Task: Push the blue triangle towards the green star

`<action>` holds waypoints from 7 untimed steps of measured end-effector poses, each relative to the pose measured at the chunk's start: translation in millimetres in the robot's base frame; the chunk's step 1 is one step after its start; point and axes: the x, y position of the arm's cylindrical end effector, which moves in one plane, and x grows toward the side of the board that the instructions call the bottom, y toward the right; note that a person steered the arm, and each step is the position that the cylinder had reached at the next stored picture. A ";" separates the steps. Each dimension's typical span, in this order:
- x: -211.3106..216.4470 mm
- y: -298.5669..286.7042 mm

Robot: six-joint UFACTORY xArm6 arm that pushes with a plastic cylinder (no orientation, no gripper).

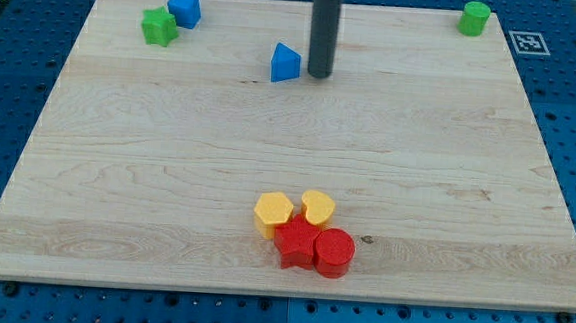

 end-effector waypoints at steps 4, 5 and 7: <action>-22.3 -122.6; -0.5 -75.0; -33.6 -12.3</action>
